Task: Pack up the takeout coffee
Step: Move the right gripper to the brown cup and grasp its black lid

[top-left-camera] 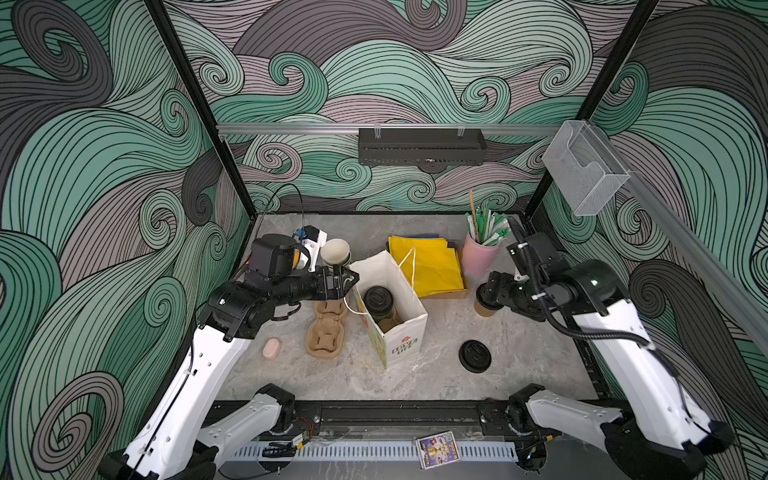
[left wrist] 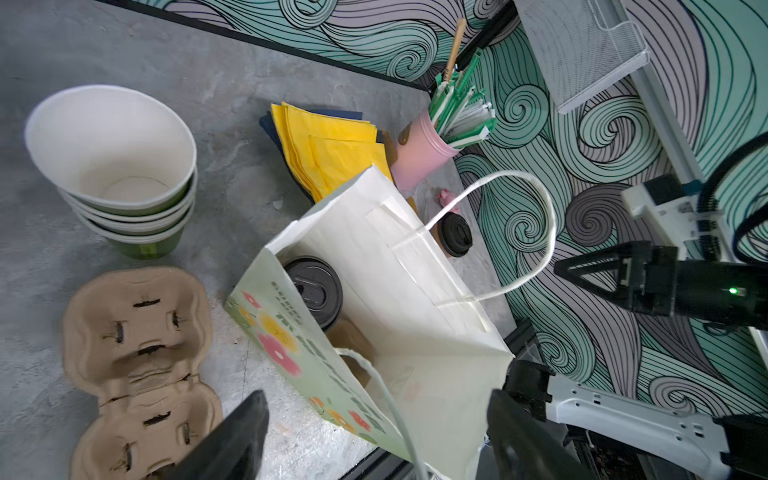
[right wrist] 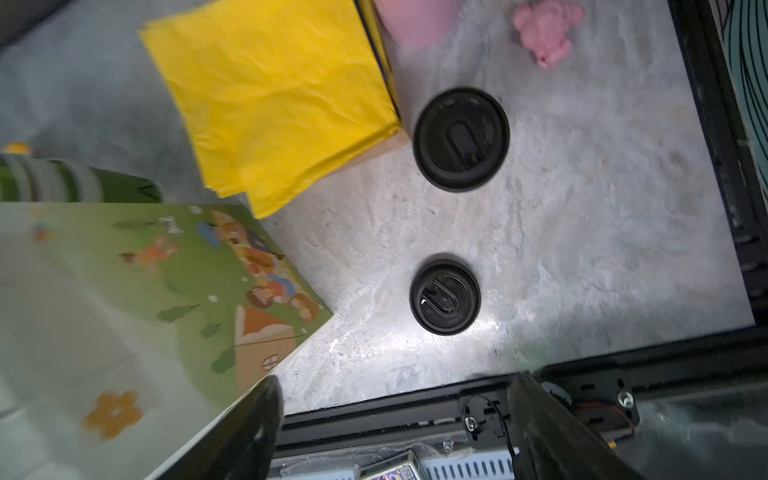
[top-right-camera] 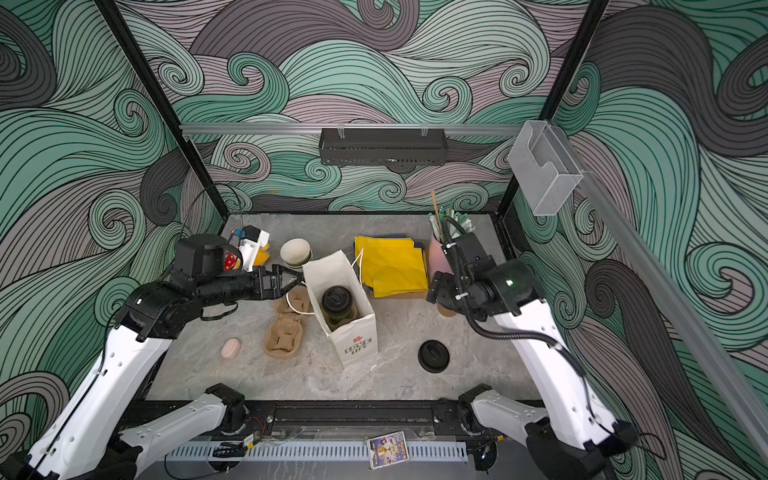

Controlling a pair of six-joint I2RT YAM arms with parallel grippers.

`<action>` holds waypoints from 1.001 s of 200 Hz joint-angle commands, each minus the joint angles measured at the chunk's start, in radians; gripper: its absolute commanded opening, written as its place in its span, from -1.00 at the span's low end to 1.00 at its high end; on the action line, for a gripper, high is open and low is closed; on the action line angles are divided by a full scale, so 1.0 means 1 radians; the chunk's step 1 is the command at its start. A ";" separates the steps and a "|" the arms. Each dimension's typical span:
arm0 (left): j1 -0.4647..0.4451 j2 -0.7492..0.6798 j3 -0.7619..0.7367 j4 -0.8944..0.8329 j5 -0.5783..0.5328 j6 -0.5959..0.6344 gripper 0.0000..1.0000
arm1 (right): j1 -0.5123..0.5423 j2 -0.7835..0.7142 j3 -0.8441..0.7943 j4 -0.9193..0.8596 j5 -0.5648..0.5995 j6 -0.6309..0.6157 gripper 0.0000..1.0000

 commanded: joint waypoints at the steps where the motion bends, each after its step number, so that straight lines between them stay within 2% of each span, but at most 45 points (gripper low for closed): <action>1: 0.009 -0.023 0.014 0.010 -0.083 -0.019 0.69 | -0.056 0.099 -0.038 -0.018 0.003 -0.016 0.77; 28: 0.010 -0.032 -0.005 0.037 -0.087 -0.038 0.69 | -0.137 0.174 -0.074 0.051 0.015 -0.146 0.85; 54: 0.010 -0.027 -0.010 0.034 -0.099 -0.037 0.69 | -0.232 0.180 -0.186 0.213 -0.044 -0.270 0.85; 84: 0.011 -0.018 -0.015 0.044 -0.093 -0.036 0.69 | -0.303 0.214 -0.247 0.316 -0.082 -0.383 0.83; 128: 0.012 -0.001 -0.027 0.083 -0.051 -0.042 0.66 | -0.350 0.285 -0.232 0.375 -0.101 -0.468 0.69; 160: 0.011 0.010 -0.029 0.096 -0.031 -0.051 0.66 | -0.355 0.337 -0.201 0.375 -0.129 -0.512 0.71; 200: 0.013 0.006 -0.034 0.100 -0.033 -0.051 0.66 | -0.354 0.370 -0.178 0.364 -0.094 -0.543 0.68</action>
